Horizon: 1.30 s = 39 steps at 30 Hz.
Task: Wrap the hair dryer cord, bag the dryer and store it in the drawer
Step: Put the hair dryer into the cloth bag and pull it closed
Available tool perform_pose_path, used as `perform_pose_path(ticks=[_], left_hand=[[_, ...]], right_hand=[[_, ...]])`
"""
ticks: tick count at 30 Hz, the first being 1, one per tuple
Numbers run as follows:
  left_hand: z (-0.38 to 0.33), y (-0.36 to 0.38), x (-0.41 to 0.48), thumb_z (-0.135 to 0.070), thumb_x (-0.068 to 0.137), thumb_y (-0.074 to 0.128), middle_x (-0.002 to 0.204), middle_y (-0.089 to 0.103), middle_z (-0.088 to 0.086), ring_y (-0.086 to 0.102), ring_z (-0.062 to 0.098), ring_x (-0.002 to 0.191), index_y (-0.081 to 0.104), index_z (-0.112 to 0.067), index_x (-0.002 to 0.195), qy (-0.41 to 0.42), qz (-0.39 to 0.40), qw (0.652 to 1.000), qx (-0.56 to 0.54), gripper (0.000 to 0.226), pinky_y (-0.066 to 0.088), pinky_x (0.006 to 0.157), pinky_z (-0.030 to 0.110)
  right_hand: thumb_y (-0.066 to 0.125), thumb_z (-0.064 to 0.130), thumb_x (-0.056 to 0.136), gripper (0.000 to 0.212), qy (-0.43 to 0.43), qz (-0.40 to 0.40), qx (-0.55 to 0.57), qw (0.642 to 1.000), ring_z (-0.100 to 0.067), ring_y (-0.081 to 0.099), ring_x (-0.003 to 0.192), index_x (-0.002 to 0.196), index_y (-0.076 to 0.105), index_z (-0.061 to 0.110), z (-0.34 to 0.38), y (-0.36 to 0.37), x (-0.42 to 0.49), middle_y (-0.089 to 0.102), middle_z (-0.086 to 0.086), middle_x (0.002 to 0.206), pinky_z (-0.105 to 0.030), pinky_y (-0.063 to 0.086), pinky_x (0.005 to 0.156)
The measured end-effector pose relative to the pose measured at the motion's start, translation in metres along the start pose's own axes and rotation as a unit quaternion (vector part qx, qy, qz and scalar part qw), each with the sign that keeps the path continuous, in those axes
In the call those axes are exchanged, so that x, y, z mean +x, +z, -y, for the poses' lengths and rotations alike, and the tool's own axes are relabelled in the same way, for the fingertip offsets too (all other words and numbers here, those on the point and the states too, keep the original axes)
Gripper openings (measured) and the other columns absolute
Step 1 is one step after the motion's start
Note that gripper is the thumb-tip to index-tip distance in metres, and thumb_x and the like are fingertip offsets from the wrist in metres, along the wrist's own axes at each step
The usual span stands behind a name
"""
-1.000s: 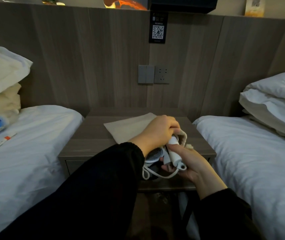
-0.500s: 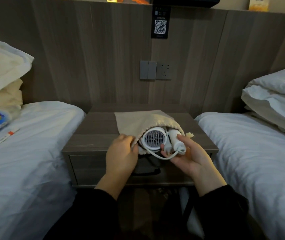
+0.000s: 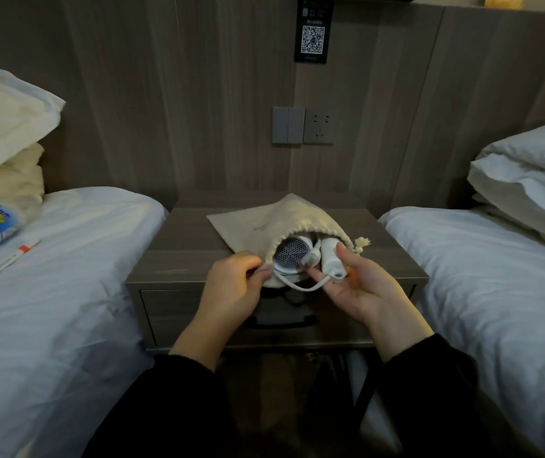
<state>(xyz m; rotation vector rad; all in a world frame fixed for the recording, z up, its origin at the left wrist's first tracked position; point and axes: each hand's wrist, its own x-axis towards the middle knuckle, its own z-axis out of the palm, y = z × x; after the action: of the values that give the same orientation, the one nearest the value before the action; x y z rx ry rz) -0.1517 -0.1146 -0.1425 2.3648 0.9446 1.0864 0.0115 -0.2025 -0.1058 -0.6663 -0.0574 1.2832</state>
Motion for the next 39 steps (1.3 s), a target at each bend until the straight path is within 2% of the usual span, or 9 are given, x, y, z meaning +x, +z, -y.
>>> perform_pose_path(ticks=[6,12,14,16,19,22,33,37,39], left_hand=[[-0.008,-0.002,0.001,-0.020,0.086,0.064,0.063,0.057,-0.005,0.053,0.007,0.059,0.067,-0.014,0.072,-0.071,0.054,0.993,-0.077,0.016,0.039,0.058,0.020],[0.006,-0.004,0.004,-0.022,0.087,0.062,0.064,0.057,-0.011,0.053,0.002,0.062,0.068,-0.020,0.081,-0.094,-0.026,0.994,-0.056,0.009,0.036,0.053,0.010],[0.009,-0.002,0.006,-0.021,0.087,0.063,0.068,0.060,-0.009,0.053,0.002,0.064,0.070,-0.018,0.084,-0.100,-0.038,0.993,-0.056,0.009,0.035,0.055,0.011],[0.009,-0.002,0.007,-0.021,0.088,0.061,0.073,0.062,-0.005,0.053,0.003,0.066,0.071,-0.016,0.087,-0.098,-0.043,0.993,-0.049,0.011,0.034,0.057,0.012],[0.010,-0.002,0.008,-0.022,0.089,0.060,0.075,0.060,-0.006,0.053,0.005,0.069,0.070,-0.016,0.087,-0.093,-0.041,0.994,-0.041,0.012,0.034,0.057,0.011],[0.011,-0.003,0.009,-0.022,0.089,0.060,0.078,0.060,-0.007,0.052,0.002,0.070,0.069,-0.017,0.091,-0.100,-0.036,0.993,-0.049,0.011,0.034,0.059,0.010],[0.014,-0.003,0.012,-0.023,0.089,0.060,0.072,0.059,-0.013,0.054,0.002,0.067,0.069,-0.019,0.090,-0.113,0.014,0.990,-0.078,0.010,0.038,0.060,0.012],[0.021,-0.003,0.011,-0.021,0.090,0.059,0.082,0.062,-0.002,0.055,0.013,0.068,0.068,-0.014,0.095,-0.130,-0.034,0.990,-0.041,0.012,0.042,0.068,0.026],[0.023,-0.002,0.010,-0.019,0.090,0.058,0.090,0.061,0.001,0.055,0.013,0.075,0.068,-0.013,0.095,-0.122,-0.052,0.991,-0.010,0.013,0.040,0.070,0.024]], right_hand=[[0.043,0.014,0.097,0.030,-0.019,0.021,0.019,0.999,-0.035,0.053,0.120,0.123,0.051,0.000,-0.019,0.007,0.025,0.060,-0.022,0.116,-0.049,0.041,0.103],[0.054,0.012,0.091,0.020,0.001,0.044,-0.393,0.918,-0.019,0.062,0.101,0.107,0.060,0.004,-0.005,-0.003,0.015,0.067,-0.009,0.103,-0.038,0.039,0.107],[0.062,0.022,0.087,0.029,-0.071,0.015,-0.559,0.826,-0.016,0.064,0.098,0.109,0.062,0.002,-0.003,-0.008,0.010,0.069,-0.007,0.100,-0.035,0.047,0.099],[0.072,0.037,0.076,0.052,-0.212,-0.060,-0.735,0.641,-0.015,0.060,0.095,0.114,0.055,0.006,-0.003,-0.014,0.012,0.062,-0.002,0.100,-0.029,0.047,0.086],[0.079,0.048,0.061,0.092,-0.364,-0.035,-0.805,0.467,-0.023,0.035,0.126,0.133,0.034,0.012,0.004,-0.018,0.018,0.037,-0.007,0.134,-0.028,0.031,0.100],[0.080,0.051,0.059,0.114,-0.321,0.051,-0.831,0.451,-0.025,0.005,0.144,0.147,0.014,0.021,0.015,-0.014,0.030,0.011,-0.007,0.156,-0.041,0.011,0.117],[0.072,0.057,0.064,0.073,-0.424,-0.059,-0.798,0.424,-0.020,0.055,0.107,0.123,0.054,0.018,-0.015,0.008,0.061,0.055,-0.002,0.118,-0.032,0.046,0.086],[0.073,0.060,0.061,0.087,-0.432,-0.032,-0.822,0.369,-0.029,0.035,0.125,0.132,0.045,0.018,-0.007,0.002,0.072,0.040,-0.010,0.135,-0.042,0.032,0.106],[0.072,0.064,0.059,0.101,-0.357,-0.020,-0.842,0.403,-0.033,0.017,0.139,0.142,0.029,0.026,0.006,-0.004,0.077,0.021,-0.012,0.151,-0.050,0.017,0.114]])
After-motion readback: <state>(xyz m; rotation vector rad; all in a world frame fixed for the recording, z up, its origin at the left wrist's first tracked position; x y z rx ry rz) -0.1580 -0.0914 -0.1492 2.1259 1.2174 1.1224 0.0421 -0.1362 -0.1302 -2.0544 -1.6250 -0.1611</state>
